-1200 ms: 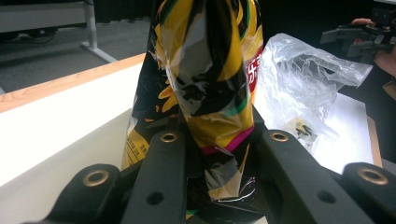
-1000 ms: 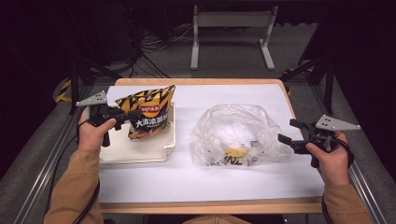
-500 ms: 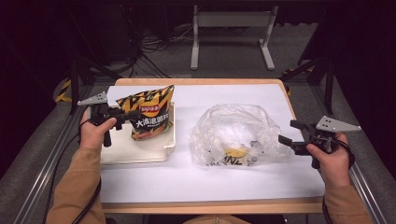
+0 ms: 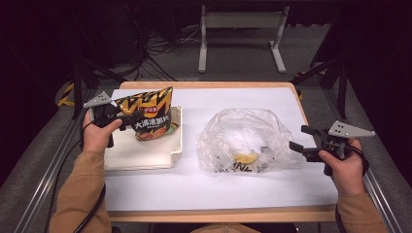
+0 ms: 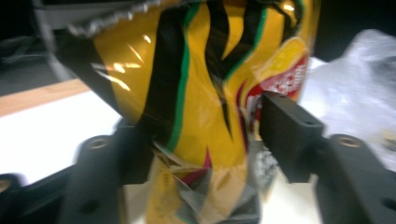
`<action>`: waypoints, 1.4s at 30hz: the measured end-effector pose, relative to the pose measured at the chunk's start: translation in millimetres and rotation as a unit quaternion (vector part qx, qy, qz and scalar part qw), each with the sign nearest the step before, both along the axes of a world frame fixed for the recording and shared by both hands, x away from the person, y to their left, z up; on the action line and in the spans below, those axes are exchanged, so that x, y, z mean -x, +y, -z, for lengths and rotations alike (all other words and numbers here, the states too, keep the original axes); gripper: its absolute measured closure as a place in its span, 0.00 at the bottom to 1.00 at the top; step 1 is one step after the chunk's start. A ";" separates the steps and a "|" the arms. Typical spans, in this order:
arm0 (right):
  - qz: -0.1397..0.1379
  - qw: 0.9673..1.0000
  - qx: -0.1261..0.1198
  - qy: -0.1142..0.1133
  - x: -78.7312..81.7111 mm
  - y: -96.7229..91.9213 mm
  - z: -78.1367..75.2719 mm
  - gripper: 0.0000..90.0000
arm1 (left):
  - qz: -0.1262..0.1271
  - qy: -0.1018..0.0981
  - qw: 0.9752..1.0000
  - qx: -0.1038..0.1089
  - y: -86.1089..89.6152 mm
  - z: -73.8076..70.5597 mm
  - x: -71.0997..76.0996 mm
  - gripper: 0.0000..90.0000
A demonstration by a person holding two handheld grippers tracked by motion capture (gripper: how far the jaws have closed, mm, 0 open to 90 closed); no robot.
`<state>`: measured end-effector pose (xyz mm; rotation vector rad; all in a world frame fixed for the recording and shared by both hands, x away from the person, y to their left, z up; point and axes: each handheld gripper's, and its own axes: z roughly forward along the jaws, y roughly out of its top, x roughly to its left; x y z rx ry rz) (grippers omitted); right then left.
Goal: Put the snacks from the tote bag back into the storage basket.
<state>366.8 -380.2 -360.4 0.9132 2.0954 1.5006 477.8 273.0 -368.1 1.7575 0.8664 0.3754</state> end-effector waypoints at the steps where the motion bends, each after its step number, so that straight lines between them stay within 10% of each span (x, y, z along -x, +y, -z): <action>1: 0.000 1.000 0.001 0.000 0.1 0.1 -0.2 0.16 | -0.009 0.001 1.000 -0.004 0.3 -0.1 -0.6 0.38; 9: -0.002 1.000 -0.001 -0.001 0.2 0.1 -0.1 0.16 | -0.082 0.004 0.997 -0.010 7.4 5.3 -4.1 0.19; 22: -0.007 1.000 0.003 0.003 -0.7 3.1 1.8 0.16 | -0.152 0.003 0.987 -0.049 10.4 1.6 -6.3 0.18; 29: -0.005 1.000 0.001 0.001 -0.3 0.7 0.4 0.15 | -0.130 -0.005 0.991 -0.011 9.5 -2.2 -0.5 0.14; 42: -0.009 1.000 0.001 -0.004 -5.0 3.8 -2.1 0.15 | -0.087 -0.042 0.995 -0.004 2.3 -31.5 36.1 0.07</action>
